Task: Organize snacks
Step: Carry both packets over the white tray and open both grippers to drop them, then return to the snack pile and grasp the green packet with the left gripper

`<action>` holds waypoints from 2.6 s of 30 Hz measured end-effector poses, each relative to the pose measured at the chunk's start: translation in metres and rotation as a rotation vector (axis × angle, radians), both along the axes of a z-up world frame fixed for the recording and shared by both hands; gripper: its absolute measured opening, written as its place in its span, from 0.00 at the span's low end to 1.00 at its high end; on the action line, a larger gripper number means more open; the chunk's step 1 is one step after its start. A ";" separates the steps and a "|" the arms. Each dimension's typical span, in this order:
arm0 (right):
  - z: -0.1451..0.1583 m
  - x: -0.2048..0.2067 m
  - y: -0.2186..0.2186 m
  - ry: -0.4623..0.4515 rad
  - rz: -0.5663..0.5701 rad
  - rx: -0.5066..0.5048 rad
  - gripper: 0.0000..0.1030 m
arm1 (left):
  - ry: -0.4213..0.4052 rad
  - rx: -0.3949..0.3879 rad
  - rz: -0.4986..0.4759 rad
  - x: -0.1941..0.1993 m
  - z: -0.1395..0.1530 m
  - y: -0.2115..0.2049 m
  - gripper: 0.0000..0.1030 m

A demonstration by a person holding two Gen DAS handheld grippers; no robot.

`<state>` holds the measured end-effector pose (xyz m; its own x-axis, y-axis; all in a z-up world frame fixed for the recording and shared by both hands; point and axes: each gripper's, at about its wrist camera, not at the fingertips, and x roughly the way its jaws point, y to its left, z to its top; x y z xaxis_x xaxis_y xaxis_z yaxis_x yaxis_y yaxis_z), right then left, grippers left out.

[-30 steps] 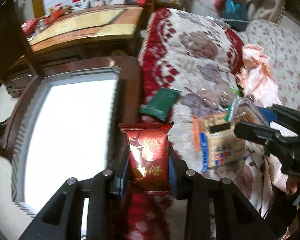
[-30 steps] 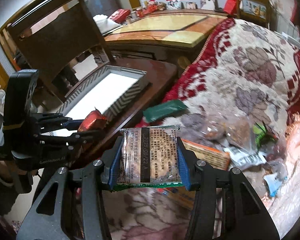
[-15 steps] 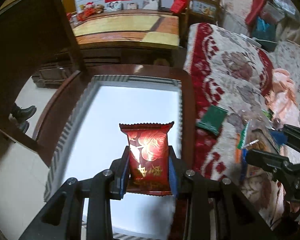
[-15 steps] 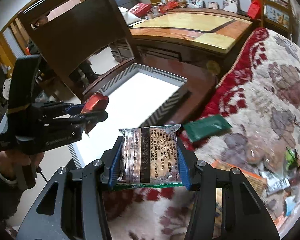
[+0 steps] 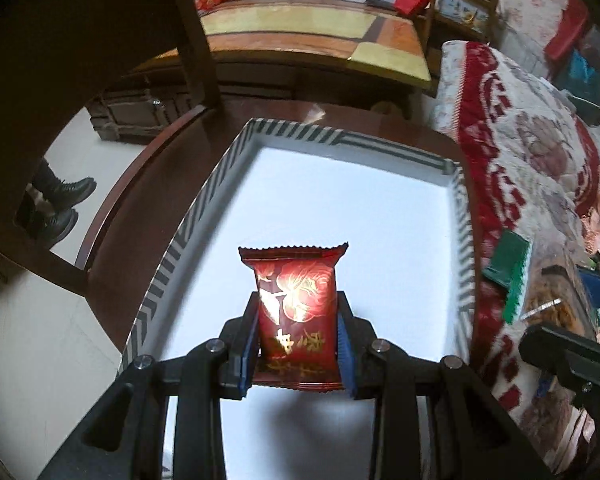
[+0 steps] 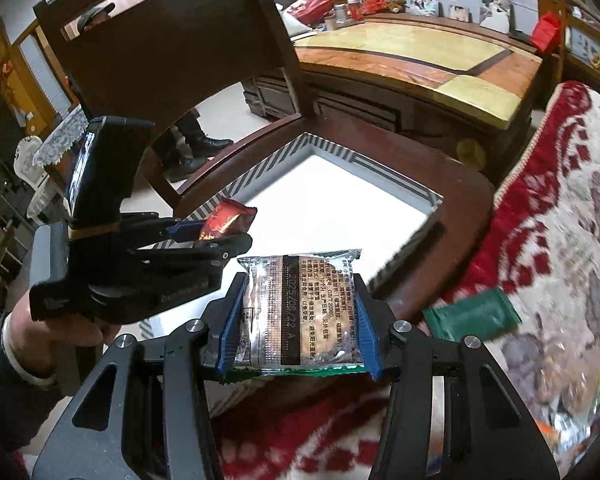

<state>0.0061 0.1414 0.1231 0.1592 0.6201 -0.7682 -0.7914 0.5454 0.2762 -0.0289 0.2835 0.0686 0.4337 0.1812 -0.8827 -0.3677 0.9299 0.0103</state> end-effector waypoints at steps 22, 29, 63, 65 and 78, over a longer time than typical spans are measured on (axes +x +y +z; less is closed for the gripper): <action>-0.068 0.020 0.065 0.038 0.019 -0.132 0.48 | 0.082 -0.017 0.113 -0.003 -0.045 0.029 0.37; -0.059 0.013 0.057 0.022 0.038 -0.120 0.51 | 0.064 -0.014 0.139 -0.010 -0.039 0.029 0.66; -0.026 0.001 -0.249 0.038 -0.453 -0.014 0.51 | -0.050 -0.084 -0.263 0.035 0.013 -0.154 0.82; -0.028 0.003 -0.261 0.047 -0.477 -0.005 0.51 | -0.044 -0.108 -0.338 0.050 0.007 -0.163 0.82; -0.042 0.019 -0.283 0.092 -0.520 0.031 0.51 | 0.088 -0.183 -0.576 0.120 -0.034 -0.178 0.82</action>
<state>0.0255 -0.1415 0.0815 0.3845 0.5001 -0.7759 -0.3907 0.8497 0.3541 0.0908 0.1056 0.0342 0.3408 -0.2190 -0.9143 0.1900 0.9685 -0.1612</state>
